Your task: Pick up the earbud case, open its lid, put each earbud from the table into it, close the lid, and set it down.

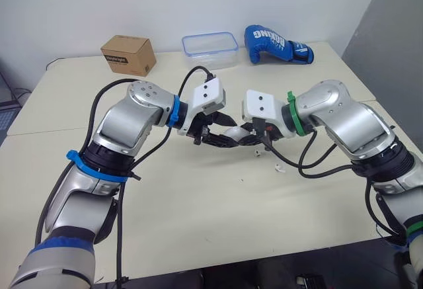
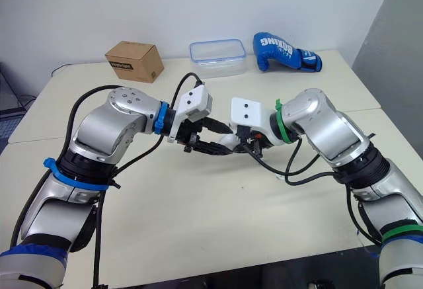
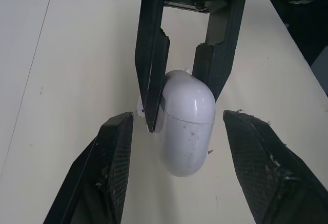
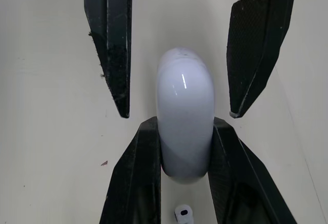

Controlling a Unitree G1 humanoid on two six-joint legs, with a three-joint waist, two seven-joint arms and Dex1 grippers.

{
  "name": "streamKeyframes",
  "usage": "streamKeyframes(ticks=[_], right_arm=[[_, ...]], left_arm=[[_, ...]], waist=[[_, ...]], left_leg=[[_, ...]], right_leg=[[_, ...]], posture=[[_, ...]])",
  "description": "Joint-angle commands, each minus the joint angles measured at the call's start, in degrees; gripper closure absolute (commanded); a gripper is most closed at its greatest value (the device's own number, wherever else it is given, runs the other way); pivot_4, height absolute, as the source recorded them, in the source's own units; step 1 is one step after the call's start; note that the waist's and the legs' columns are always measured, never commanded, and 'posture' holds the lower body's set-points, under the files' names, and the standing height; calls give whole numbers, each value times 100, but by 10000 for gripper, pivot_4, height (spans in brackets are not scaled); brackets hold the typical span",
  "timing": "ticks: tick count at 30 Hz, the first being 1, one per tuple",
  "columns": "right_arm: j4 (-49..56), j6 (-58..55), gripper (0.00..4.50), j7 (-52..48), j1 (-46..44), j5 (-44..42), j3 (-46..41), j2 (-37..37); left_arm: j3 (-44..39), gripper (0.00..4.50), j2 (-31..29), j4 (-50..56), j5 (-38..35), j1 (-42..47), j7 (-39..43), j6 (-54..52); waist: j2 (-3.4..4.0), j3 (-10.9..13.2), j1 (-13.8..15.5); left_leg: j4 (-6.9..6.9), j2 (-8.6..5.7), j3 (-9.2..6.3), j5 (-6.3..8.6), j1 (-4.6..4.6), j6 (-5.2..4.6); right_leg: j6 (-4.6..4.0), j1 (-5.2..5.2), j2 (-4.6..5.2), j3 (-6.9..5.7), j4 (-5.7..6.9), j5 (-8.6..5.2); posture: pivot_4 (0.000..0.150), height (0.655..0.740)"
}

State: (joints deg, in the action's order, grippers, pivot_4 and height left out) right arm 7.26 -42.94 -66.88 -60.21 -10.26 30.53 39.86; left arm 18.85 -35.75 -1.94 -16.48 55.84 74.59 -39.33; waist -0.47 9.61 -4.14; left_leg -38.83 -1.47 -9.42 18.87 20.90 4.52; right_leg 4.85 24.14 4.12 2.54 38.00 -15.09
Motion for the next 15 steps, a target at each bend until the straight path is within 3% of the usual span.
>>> streamKeyframes(ticks=[1, 15], right_arm=[[10, 107, 37113, -114, -179, 121, -119, -22], [-189, 144, 37113, -232, -179, 408, -195, -142]], left_arm=[[-19, 16406, -30, 203, 6, 51, 40, 45], [33, 16406, -82, 274, 46, 20, 51, 21]], waist=[[0, 0, 0], [0, 0, -1]], left_leg=[[0, 0, 0, 0, 0, 0], [0, 0, 0, 0, 0, 0]], right_leg=[[0, 0, 0, 0, 0, 0], [0, 1, 0, 0, 1, 0]], posture=[[1500, 7400], [1500, 7400]])
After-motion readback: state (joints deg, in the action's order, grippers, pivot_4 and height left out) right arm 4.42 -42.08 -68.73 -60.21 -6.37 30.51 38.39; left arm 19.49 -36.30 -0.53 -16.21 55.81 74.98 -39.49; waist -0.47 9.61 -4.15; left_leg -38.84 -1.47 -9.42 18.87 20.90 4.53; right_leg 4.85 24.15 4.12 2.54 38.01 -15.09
